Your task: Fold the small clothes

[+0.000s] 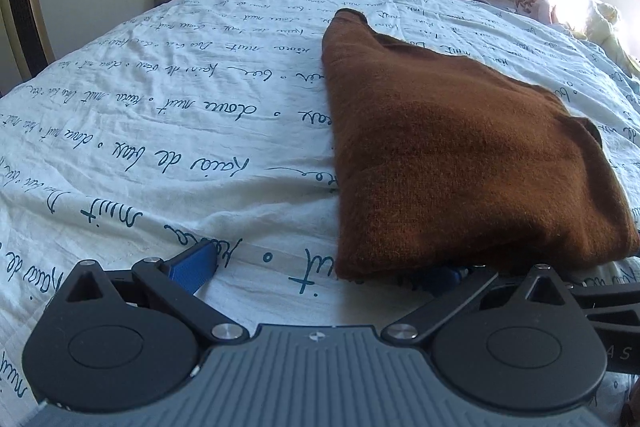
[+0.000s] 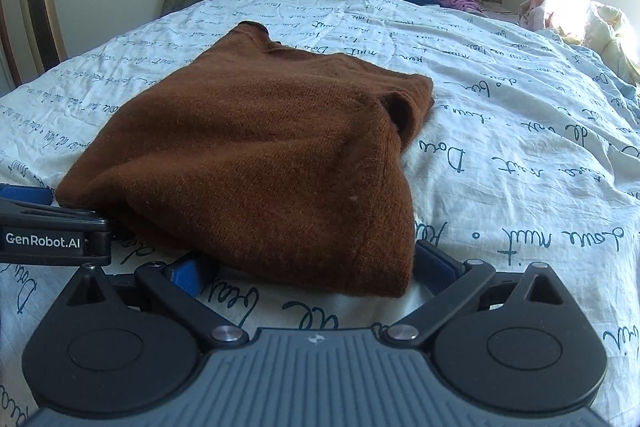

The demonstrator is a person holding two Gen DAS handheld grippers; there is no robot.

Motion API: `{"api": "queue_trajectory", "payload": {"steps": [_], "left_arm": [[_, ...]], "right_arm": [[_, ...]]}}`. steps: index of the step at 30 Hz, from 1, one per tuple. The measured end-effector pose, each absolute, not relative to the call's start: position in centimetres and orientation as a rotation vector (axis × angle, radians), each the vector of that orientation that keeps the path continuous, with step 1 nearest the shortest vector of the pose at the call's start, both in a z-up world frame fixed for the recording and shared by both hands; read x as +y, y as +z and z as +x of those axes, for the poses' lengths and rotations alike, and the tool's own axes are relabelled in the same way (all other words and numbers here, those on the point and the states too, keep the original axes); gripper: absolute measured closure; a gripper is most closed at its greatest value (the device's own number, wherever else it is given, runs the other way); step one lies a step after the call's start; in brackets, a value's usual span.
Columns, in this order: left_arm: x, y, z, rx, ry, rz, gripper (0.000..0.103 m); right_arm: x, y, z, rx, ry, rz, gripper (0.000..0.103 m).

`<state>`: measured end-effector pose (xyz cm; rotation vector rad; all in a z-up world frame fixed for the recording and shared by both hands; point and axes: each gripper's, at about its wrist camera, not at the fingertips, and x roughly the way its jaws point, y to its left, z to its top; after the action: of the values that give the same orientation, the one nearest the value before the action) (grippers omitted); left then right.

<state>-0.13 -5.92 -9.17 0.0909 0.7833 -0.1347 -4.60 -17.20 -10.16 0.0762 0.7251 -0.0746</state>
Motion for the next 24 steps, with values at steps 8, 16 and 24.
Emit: {"api": "queue_trajectory", "payload": {"steps": [8, 16, 24], "left_arm": [[-5.70, -9.26, -0.31, 0.762, -0.147, 0.079, 0.000], [-5.77, -9.29, -0.33, 0.759, -0.148, 0.084, 0.000], [-5.78, -9.25, -0.32, 0.760, -0.150, 0.084, 0.000]], "right_arm": [[-17.03, -10.24, -4.51, 0.723, -0.079, 0.077, 0.000], [-17.06, -10.23, -4.51, 0.723, -0.079, 0.077, 0.000], [-17.05, -10.22, -4.50, 0.723, -0.079, 0.077, 0.000]]}}
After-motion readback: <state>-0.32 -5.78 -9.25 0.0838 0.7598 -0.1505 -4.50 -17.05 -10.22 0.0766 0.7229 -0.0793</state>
